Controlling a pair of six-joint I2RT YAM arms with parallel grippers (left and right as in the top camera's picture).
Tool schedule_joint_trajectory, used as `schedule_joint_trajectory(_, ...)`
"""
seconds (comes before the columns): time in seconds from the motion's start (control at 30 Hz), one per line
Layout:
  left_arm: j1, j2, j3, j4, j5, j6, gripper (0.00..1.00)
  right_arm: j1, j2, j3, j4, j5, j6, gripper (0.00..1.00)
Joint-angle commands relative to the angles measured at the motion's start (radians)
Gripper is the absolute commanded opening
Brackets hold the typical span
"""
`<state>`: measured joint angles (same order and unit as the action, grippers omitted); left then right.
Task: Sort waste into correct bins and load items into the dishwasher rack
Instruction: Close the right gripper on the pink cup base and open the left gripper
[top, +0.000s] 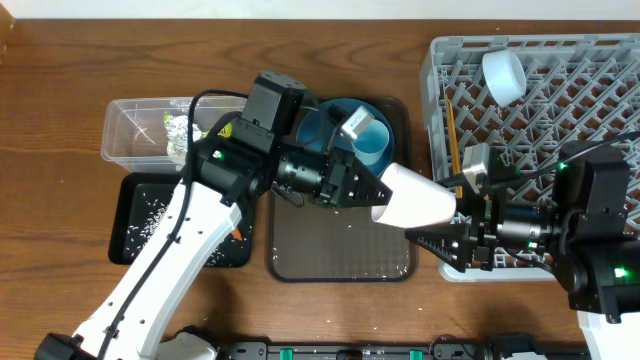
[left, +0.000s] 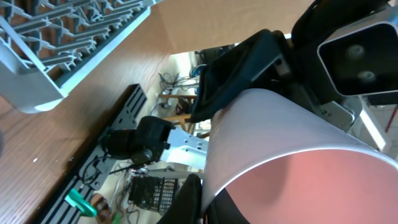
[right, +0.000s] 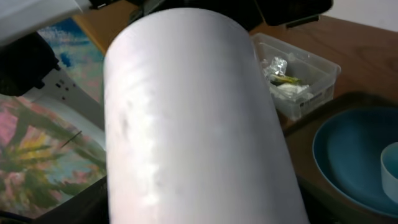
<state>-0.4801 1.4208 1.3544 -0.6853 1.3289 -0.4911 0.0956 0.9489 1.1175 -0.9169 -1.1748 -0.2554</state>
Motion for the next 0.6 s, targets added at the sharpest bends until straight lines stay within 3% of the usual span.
schedule_joint_trajectory(0.0,-0.003,0.002,0.011,0.006,0.03,-0.023,0.06,0.004,0.0,0.012,0.004,0.0,-0.023,0.7)
schedule_joint_trajectory(0.3,-0.004,0.002,0.011,-0.024,0.029,-0.014,0.09,0.004,0.0,0.012,0.071,-0.008,-0.022,0.52)
schedule_joint_trajectory(0.43,-0.004,0.002,0.01,-0.05,0.004,0.006,0.11,0.004,0.0,0.012,0.095,-0.007,-0.022,0.51)
schedule_joint_trajectory(0.57,-0.004,0.002,0.009,-0.171,-0.08,0.095,0.14,0.003,0.0,0.012,0.102,-0.003,-0.022,0.55)
